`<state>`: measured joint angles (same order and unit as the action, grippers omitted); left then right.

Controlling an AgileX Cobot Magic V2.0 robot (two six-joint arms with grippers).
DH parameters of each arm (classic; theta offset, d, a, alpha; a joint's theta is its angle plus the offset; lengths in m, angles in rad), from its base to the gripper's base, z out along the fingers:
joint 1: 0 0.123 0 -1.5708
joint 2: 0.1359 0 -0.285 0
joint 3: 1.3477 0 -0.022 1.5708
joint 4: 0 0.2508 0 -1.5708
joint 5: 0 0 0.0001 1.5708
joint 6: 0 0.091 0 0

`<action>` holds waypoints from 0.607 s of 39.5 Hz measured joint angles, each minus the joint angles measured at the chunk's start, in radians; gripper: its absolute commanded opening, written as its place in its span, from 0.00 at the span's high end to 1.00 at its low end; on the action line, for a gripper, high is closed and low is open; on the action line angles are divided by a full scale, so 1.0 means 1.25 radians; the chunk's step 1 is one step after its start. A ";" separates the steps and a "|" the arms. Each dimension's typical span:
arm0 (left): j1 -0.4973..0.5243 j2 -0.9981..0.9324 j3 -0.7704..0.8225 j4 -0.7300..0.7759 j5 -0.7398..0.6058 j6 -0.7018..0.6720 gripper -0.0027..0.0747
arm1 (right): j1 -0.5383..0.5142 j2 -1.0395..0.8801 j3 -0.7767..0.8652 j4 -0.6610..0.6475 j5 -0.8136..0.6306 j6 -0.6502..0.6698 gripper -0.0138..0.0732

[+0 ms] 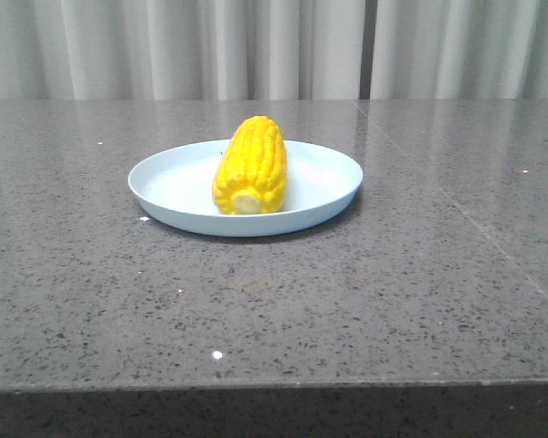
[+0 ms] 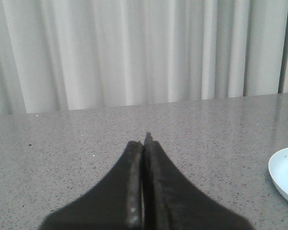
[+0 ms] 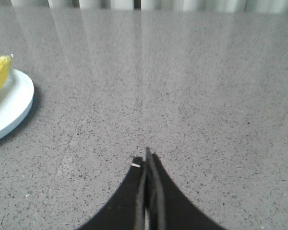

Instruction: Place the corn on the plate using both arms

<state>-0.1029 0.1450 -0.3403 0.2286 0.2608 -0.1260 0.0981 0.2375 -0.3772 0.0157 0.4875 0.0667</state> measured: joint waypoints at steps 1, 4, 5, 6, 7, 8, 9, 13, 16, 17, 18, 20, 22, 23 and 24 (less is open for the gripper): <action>0.000 0.000 0.000 0.000 0.000 0.000 0.99 | 0.000 -0.017 0.008 0.000 -0.006 0.000 0.96; 0.000 0.000 0.000 0.000 0.000 0.000 0.99 | 0.000 -0.065 0.026 0.000 -0.022 0.000 0.96; 0.000 0.000 0.000 0.000 0.000 0.000 0.99 | 0.000 -0.075 0.026 0.000 -0.027 0.000 0.96; 0.000 0.000 0.000 0.000 0.000 0.000 0.99 | 0.000 -0.085 0.028 0.000 -0.032 0.000 0.96; 0.000 0.000 0.000 0.000 0.000 0.000 0.99 | 0.000 -0.092 0.028 0.000 -0.036 0.000 0.96; 0.000 0.000 0.000 0.000 0.000 0.000 0.99 | 0.000 -0.096 0.028 0.000 -0.040 0.000 0.96; 0.000 0.000 0.000 0.000 0.000 0.000 0.99 | 0.000 -0.100 0.028 0.000 -0.042 0.000 0.96; 0.000 0.000 0.000 0.000 0.000 0.000 0.99 | 0.000 -0.101 0.028 0.000 -0.044 0.000 0.96; 0.000 0.000 0.000 0.000 0.000 0.000 0.99 | 0.000 -0.101 0.028 0.000 -0.044 0.000 0.96; 0.000 0.000 0.000 0.000 0.000 0.000 0.99 | 0.000 -0.101 0.028 0.000 -0.044 0.000 0.96; 0.000 0.000 0.000 0.000 0.000 0.000 0.99 | 0.000 -0.101 0.028 0.000 -0.044 0.000 0.96; 0.000 0.000 0.000 0.000 0.000 0.000 0.99 | 0.000 -0.101 0.028 0.000 -0.045 0.000 0.96; 0.000 0.000 0.000 0.000 0.000 0.000 0.99 | 0.000 -0.101 0.028 0.000 -0.045 0.000 0.96; 0.000 0.000 0.000 0.000 0.000 0.000 0.99 | 0.000 -0.101 0.028 0.000 -0.045 0.000 0.96; 0.000 0.000 0.000 0.000 0.000 0.000 0.99 | 0.000 -0.101 0.028 0.000 -0.045 0.000 0.96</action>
<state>-0.1029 0.1450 -0.3403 0.2286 0.2608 -0.1260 0.0981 0.1108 -0.3423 0.0157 0.4314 0.0667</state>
